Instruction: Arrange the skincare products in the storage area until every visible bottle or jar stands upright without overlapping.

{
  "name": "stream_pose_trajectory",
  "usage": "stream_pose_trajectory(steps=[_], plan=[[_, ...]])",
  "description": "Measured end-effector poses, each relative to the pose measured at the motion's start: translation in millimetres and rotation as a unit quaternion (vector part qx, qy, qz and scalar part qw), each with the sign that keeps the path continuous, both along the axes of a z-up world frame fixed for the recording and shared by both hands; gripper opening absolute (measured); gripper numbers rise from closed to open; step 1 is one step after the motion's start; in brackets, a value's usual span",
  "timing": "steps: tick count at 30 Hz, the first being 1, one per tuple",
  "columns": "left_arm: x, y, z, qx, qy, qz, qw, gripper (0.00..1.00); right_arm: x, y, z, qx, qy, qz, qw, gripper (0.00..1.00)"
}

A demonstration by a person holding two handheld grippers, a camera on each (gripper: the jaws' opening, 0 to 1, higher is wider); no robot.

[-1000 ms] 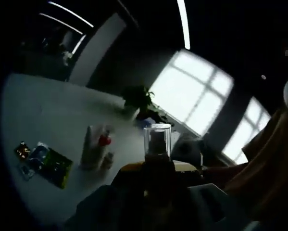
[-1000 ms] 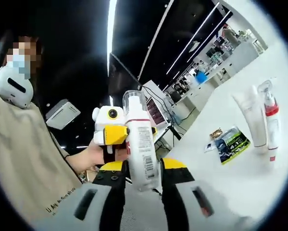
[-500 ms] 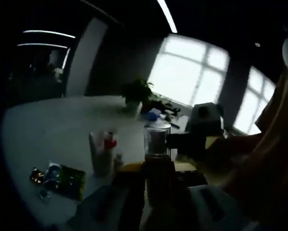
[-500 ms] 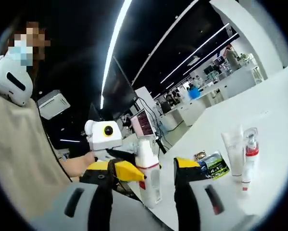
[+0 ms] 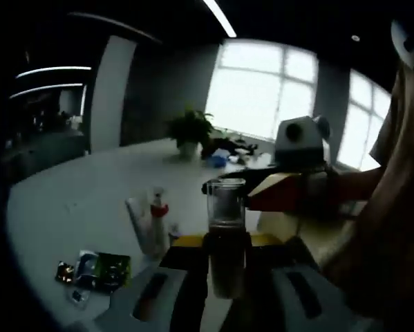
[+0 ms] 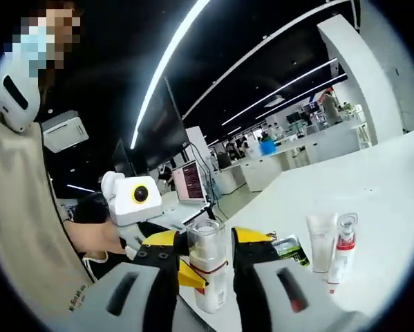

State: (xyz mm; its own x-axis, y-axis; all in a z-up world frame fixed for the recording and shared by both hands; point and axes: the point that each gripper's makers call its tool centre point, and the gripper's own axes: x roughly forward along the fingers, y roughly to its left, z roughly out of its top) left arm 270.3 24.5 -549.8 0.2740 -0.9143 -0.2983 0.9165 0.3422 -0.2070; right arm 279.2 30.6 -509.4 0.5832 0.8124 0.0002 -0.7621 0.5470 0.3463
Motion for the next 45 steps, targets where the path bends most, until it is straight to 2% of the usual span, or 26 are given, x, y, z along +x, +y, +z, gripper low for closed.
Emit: stream_pose_trajectory(steps=[6,8,13,17,22,27,31,36,40,45], plan=[[0.8,-2.0,-3.1,0.006,-0.005,-0.004,1.0000,0.17,0.7,3.0,-3.3,-0.012,0.004,-0.004,0.9999,0.26],[1.1,-3.2,-5.6,0.010,-0.007,-0.008,0.9999,0.17,5.3,-0.3,-7.5,-0.036,-0.008,-0.021,0.9991,0.22],[1.9,-3.9,-10.2,0.014,-0.009,-0.013,0.9998,0.17,4.1,0.0,-12.0,-0.034,0.001,-0.025,0.9991,0.21],[4.8,-4.3,-18.1,0.034,-0.030,-0.017,0.9988,0.18,4.6,1.2,-19.0,-0.072,-0.006,-0.040,0.9966,0.20],[9.1,-5.6,-33.3,0.066,-0.044,-0.017,0.9967,0.19,9.4,5.2,-32.4,-0.134,-0.015,-0.057,0.9893,0.20],[11.9,-6.5,-48.0,0.089,-0.050,-0.018,0.9946,0.20,13.6,7.4,-44.4,-0.180,-0.024,-0.062,0.9814,0.20],[13.6,-5.7,-60.8,0.107,-0.053,-0.024,0.9926,0.20,16.1,7.8,-49.1,-0.199,-0.030,-0.065,0.9774,0.20],[17.7,-6.0,-72.1,0.114,-0.049,-0.024,0.9920,0.19,18.5,8.5,-58.2,-0.225,-0.034,-0.065,0.9717,0.20],[20.9,-7.5,-81.7,0.126,-0.052,-0.027,0.9903,0.18,20.1,7.0,-69.1,-0.249,-0.037,-0.065,0.9656,0.20],[25.3,-7.7,-102.4,0.150,-0.062,-0.033,0.9862,0.17,20.8,5.0,-89.1,-0.280,-0.034,-0.060,0.9576,0.20]])
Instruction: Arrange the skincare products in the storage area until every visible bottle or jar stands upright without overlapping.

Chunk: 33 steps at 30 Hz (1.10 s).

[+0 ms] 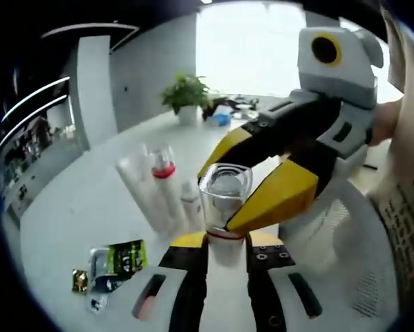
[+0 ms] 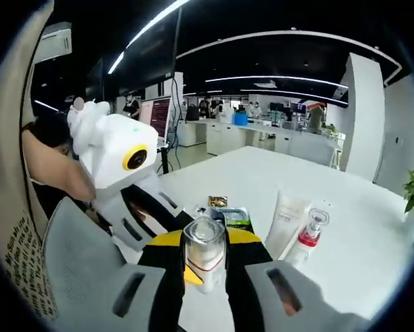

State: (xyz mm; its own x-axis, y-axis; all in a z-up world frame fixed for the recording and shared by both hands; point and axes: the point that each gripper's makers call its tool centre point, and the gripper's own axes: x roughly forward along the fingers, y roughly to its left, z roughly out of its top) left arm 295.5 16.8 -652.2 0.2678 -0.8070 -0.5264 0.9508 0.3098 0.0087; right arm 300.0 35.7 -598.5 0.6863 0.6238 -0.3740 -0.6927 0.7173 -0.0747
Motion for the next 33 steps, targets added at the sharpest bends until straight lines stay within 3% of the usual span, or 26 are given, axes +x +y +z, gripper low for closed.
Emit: stream_pose_trajectory(steps=[21,33], plan=[[6.8,-13.2,-59.5,0.022,0.026,-0.036,0.9988,0.17,9.1,-16.7,-61.6,-0.032,0.052,-0.029,0.9977,0.20],[7.5,-17.2,-75.2,0.028,0.034,-0.050,0.9978,0.17,10.5,-21.4,-76.8,-0.037,0.065,-0.040,0.9964,0.21]])
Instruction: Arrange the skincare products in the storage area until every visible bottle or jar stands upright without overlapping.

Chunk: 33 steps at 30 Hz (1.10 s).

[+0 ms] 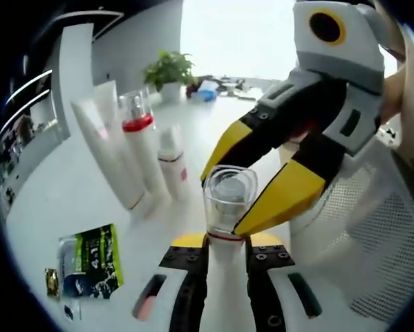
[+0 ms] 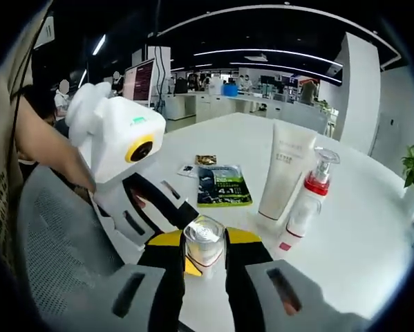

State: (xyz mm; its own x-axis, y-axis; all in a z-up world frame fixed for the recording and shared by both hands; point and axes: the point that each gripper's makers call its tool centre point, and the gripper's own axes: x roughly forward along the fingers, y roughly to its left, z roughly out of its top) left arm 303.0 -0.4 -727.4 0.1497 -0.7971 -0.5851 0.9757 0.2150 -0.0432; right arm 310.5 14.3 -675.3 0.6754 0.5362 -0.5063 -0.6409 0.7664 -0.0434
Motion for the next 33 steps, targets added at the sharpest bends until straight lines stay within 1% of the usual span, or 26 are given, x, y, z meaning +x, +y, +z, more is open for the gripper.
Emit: stream_pose_trajectory(steps=[7,13,18,25,33], plan=[[6.1,-2.6,0.4,-0.007,-0.003,-0.004,1.0000,0.17,5.8,-3.1,-0.1,0.001,-0.007,-0.003,1.0000,0.21],[12.9,-7.6,0.3,-0.011,-0.005,-0.008,0.9999,0.17,12.8,-8.5,-0.2,0.010,-0.010,-0.018,0.9997,0.22],[17.3,-11.0,0.7,-0.015,-0.005,-0.009,0.9998,0.17,13.5,-8.8,0.5,0.016,-0.010,-0.020,0.9996,0.31],[22.7,-14.1,1.1,-0.017,-0.005,-0.014,0.9997,0.17,13.4,-16.2,0.9,0.028,-0.005,-0.032,0.9991,0.38],[38.2,-21.1,1.6,-0.024,-0.002,-0.015,0.9996,0.17,6.1,-28.2,-1.8,0.034,0.006,-0.043,0.9985,0.49]])
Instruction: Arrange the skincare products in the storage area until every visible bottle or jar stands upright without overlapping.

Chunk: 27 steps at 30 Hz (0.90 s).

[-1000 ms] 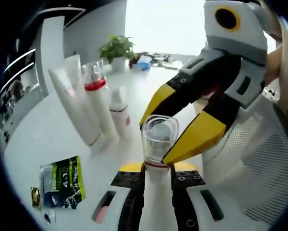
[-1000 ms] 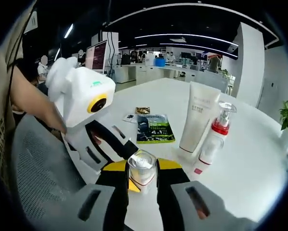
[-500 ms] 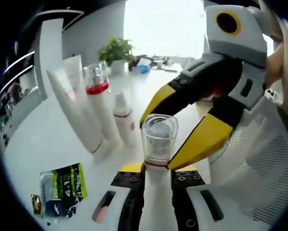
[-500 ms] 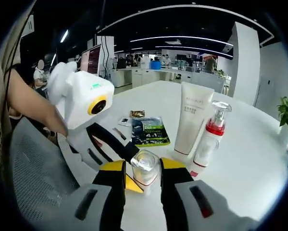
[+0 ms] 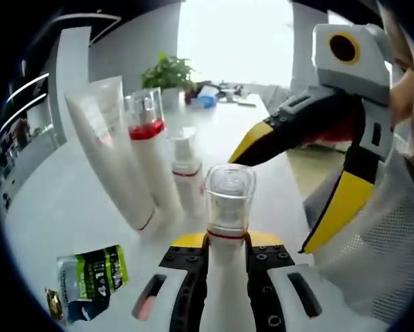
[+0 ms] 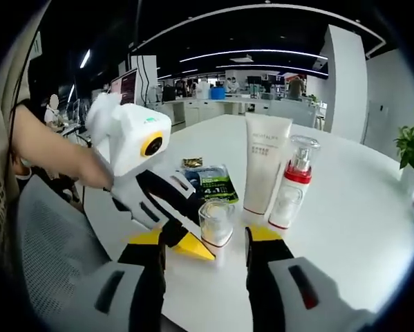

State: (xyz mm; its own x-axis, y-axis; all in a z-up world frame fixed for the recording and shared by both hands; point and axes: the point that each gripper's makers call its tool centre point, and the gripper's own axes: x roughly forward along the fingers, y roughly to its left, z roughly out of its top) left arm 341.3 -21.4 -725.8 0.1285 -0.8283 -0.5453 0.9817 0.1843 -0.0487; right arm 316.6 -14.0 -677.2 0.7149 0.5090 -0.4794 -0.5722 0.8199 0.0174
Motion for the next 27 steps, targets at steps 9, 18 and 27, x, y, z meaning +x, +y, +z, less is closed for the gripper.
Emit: stream_pose_trajectory(steps=[9,18,27], plan=[[19.0,-7.8,-0.1,-0.009,0.003,0.004,0.9999,0.17,-5.9,-8.3,-2.0,0.001,0.011,-0.008,0.9999,0.63],[32.6,-15.7,0.0,-0.011,-0.002,0.002,0.9999,0.17,-7.7,-17.3,-0.6,-0.001,0.014,-0.012,0.9998,0.70],[44.4,-21.6,-0.6,-0.016,-0.006,0.005,0.9999,0.17,-9.6,-25.5,-1.7,-0.001,0.020,-0.019,0.9996,0.74]])
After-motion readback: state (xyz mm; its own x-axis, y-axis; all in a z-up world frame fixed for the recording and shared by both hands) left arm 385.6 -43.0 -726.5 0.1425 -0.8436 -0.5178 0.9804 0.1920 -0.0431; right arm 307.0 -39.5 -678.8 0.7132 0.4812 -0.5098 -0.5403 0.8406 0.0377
